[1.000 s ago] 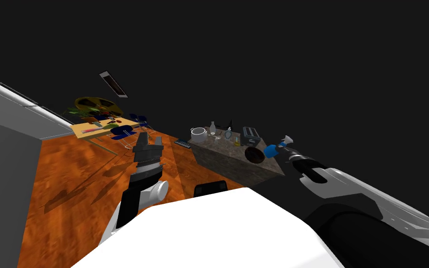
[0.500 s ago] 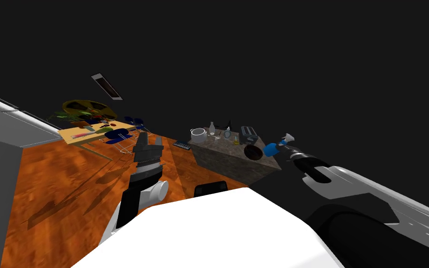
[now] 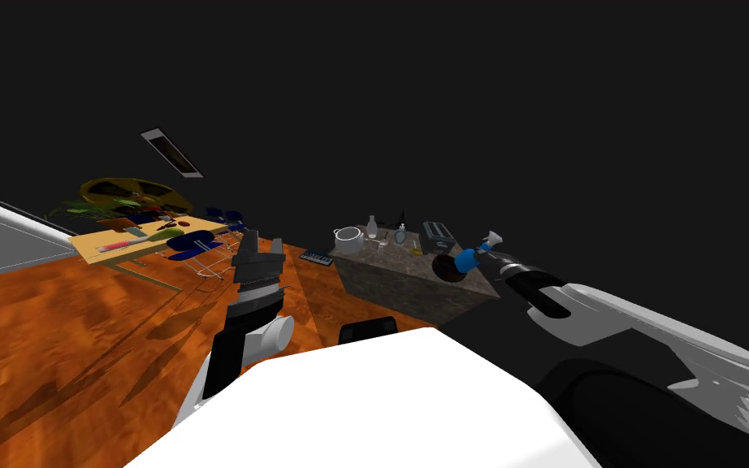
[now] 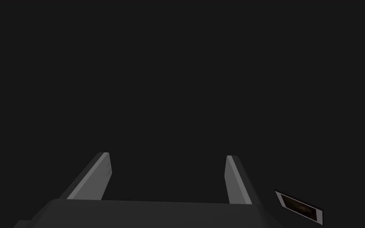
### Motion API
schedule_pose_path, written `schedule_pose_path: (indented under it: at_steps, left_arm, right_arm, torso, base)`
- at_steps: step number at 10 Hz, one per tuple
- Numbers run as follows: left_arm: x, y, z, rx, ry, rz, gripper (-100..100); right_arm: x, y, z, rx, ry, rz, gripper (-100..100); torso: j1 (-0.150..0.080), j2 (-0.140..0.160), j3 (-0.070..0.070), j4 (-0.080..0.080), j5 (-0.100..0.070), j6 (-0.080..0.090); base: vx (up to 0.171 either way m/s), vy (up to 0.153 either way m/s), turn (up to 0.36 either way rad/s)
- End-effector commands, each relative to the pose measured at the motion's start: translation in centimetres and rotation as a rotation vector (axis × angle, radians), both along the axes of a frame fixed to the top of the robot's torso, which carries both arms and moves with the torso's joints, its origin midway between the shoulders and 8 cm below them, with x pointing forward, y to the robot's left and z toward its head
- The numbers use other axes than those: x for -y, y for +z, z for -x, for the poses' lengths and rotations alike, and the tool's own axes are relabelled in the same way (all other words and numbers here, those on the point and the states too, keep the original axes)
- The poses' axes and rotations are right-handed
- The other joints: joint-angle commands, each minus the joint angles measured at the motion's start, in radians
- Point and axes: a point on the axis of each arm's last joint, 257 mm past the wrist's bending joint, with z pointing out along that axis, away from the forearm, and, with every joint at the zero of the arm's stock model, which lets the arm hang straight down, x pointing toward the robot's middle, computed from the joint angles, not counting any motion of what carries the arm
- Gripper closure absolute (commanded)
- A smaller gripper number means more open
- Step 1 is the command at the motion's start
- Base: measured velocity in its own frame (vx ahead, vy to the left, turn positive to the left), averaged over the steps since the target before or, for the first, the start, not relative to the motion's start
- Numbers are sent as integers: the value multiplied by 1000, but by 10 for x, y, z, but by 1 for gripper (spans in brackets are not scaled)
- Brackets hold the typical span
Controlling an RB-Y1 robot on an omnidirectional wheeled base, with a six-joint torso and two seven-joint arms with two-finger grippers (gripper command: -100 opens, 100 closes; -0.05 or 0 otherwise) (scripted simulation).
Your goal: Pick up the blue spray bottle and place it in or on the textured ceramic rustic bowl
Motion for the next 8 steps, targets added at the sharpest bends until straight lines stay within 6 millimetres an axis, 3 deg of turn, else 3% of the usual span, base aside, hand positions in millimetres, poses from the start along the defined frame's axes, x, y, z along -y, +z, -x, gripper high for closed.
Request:
schedule_pose_path:
  at_steps: [1, 2, 3, 7, 8]
  left_arm:
    - [0, 0, 0, 0, 0, 0, 0]
    - [0, 0, 0, 0, 0, 0, 0]
    - [0, 0, 0, 0, 0, 0, 0]
    - [0, 0, 0, 0, 0, 0, 0]
    - [0, 0, 0, 0, 0, 0, 0]
  right_arm:
    - [-12, -2, -4, -21, 34, 18, 100]
    - [-6, -1, -2, -13, 19, 10, 100]
    - [-7, -1, -3, -14, 22, 10, -100]
    - [-7, -1, -3, -13, 22, 10, -100]
    - [-7, -1, -3, -13, 22, 10, 0]
  torso:
    - [0, 0, 0, 0, 0, 0]
    - [-1, 0, 0, 0, 0, 0]
    - [-4, 3, 1, 1, 0, 0]
    - [-8, 6, 4, 1, -1, 0]
    - [-8, 6, 4, 2, -1, 0]
  base:
    - [83, 91, -68]
    - [32, 38, -9]
    - [7, 9, 3]
    - [0, 0, 0]
    - [0, 0, 0]
